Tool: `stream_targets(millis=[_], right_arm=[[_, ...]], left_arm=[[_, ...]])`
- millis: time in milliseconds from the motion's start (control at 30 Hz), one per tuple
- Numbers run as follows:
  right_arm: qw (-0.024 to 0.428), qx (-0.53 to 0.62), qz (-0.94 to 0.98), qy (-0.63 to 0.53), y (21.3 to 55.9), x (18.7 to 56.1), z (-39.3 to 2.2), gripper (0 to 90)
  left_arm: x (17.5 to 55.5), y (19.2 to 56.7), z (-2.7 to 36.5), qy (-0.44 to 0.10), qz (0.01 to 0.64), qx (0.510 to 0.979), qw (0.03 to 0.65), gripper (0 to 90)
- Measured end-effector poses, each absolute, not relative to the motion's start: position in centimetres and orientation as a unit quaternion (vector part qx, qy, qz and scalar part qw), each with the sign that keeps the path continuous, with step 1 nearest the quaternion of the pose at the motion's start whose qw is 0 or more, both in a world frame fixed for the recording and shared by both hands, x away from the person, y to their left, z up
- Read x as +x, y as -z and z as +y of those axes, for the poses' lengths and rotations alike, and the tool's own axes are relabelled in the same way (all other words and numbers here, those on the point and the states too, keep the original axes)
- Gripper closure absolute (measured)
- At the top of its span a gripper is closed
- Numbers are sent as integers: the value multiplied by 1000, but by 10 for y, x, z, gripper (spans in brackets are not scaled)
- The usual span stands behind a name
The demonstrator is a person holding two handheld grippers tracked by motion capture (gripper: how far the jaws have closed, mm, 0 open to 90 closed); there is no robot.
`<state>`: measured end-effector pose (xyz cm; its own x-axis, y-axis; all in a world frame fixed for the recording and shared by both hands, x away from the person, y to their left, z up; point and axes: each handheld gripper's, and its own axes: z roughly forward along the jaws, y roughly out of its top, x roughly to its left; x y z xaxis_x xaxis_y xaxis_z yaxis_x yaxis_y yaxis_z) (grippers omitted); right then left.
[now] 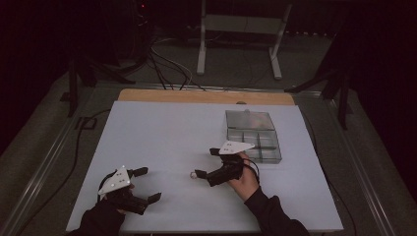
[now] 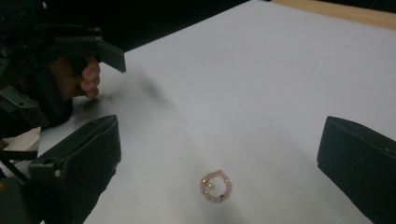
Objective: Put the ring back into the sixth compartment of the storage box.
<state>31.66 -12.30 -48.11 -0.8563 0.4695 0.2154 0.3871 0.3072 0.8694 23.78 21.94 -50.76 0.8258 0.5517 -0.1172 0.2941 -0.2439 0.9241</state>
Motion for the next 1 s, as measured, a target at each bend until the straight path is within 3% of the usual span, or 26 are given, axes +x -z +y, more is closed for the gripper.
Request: stream_targets(millis=[900, 1000], right_arm=[[46, 290, 840, -456, 504, 321, -97, 0], [53, 296, 842, -447, 505, 321, -98, 83]], left_arm=[[237, 508, 219, -117, 269, 783, 549, 7], [238, 508, 219, -116, 270, 782, 550, 6]])
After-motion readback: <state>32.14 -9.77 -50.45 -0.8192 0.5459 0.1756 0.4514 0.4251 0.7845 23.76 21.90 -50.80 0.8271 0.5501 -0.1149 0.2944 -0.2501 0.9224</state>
